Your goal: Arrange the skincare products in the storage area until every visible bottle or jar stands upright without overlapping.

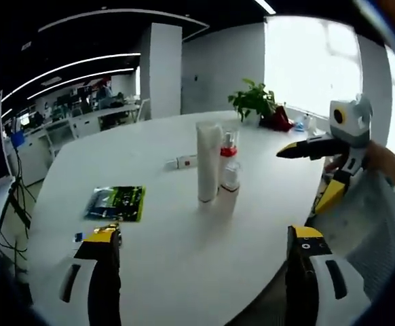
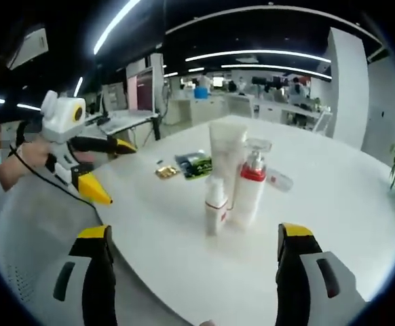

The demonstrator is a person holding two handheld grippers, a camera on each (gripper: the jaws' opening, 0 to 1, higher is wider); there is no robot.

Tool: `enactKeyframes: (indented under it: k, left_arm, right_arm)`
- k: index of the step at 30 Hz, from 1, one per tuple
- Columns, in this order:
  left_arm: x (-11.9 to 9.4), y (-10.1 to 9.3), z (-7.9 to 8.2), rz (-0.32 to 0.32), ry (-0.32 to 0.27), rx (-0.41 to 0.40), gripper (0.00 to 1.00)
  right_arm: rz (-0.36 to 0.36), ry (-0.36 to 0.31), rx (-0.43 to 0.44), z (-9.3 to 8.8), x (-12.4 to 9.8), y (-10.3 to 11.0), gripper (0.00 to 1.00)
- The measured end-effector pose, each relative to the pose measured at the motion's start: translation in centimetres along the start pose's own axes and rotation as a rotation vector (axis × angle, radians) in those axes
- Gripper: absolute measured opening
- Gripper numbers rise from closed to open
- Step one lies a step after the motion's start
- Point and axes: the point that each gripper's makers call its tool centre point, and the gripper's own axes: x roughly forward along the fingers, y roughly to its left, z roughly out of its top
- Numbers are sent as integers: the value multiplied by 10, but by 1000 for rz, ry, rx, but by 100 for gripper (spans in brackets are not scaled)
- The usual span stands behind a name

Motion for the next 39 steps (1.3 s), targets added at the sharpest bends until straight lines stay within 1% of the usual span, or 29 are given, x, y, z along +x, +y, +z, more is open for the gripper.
enactKeyframes:
  k: [3, 5, 9, 13, 18, 24, 27, 33, 35, 36, 37, 39]
  left_arm:
    - [0, -2, -2, -5, 5, -1, 99]
    - [2, -4, -4, -9, 17, 14, 99]
    - [4, -7, -6, -18, 31, 22, 99]
    - [6, -4, -7, -14, 43, 30, 99]
    - [6, -4, -7, -15, 40, 26, 99]
    - [6, -2, -9, -6, 50, 45, 99]
    - [5, -2, -8, -4, 50, 45, 99]
    - [5, 0, -9, 4, 50, 45, 99]
    - [4, 1, -9, 8, 47, 41, 99]
    - [4, 2, -8, 11, 45, 38, 99]
    - [4, 2, -8, 11, 44, 38, 99]
    - [4, 2, -8, 11, 45, 38, 99]
  right_arm:
    - [8, 16, -4, -3, 1, 2, 100]
    - [17, 25, -12, -4, 2, 4, 100]
    - [22, 27, -15, -5, 2, 5, 100]
    - [21, 24, -24, -2, 2, 3, 100]
    - [23, 13, -41, 6, 4, -4, 100]
    - [-9, 12, -82, 20, 4, -30, 100]
    - [-31, 15, -94, 24, 6, -54, 100]
    - [-78, 36, -93, 23, 10, -96, 100]
    - [-82, 50, -99, 21, 11, -103, 100]
    - [-86, 65, -103, 19, 12, -111, 100]
    - [-87, 69, -104, 18, 13, -114, 99]
    - [-97, 83, -107, 17, 16, -125, 98]
